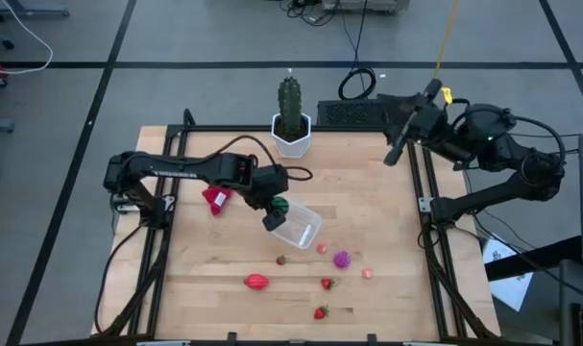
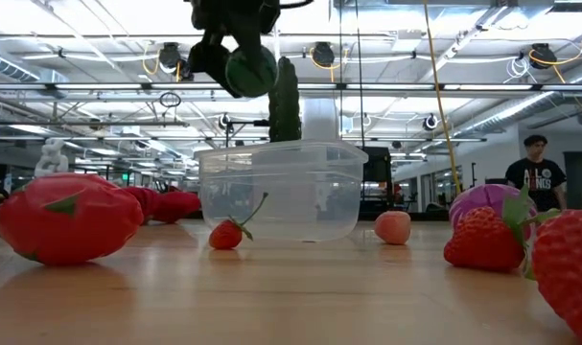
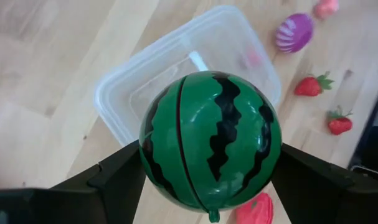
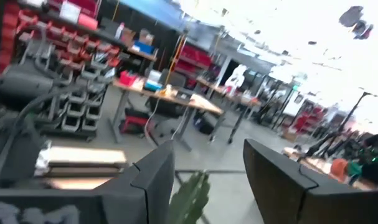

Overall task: Pick and placing Produce into tupperware
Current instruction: Put the green watermelon into the transparent container

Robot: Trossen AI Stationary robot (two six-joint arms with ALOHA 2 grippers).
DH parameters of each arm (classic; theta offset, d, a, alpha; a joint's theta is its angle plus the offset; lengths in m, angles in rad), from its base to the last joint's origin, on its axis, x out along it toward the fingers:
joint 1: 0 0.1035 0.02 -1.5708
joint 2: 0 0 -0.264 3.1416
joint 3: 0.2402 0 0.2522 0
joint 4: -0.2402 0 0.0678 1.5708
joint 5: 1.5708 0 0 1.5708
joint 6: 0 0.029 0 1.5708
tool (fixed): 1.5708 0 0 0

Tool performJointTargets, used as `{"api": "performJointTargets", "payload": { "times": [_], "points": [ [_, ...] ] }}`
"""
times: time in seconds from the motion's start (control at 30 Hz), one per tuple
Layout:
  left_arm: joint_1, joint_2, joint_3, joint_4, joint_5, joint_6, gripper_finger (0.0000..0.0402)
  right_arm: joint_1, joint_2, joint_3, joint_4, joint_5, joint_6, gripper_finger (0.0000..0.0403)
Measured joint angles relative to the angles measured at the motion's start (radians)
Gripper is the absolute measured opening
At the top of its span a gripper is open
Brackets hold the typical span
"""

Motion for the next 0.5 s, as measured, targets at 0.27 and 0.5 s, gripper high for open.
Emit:
{"api": "performJointTargets", "payload": {
  "times": [0.27, 0.5],
  "points": [
    [0.000, 0.043, -0.001, 0.034, -0.004, -0.058, 0.0308, -0.043, 0.000, 0.000, 0.016, 0.001, 0.017, 0.0183],
    [-0.021, 0.092, 0.038, 0.018, -0.017, -0.098, 0.0308, -0.076, -0.002, 0.000, 0.019, 0.001, 0.016, 0.0183]
  ]
}}
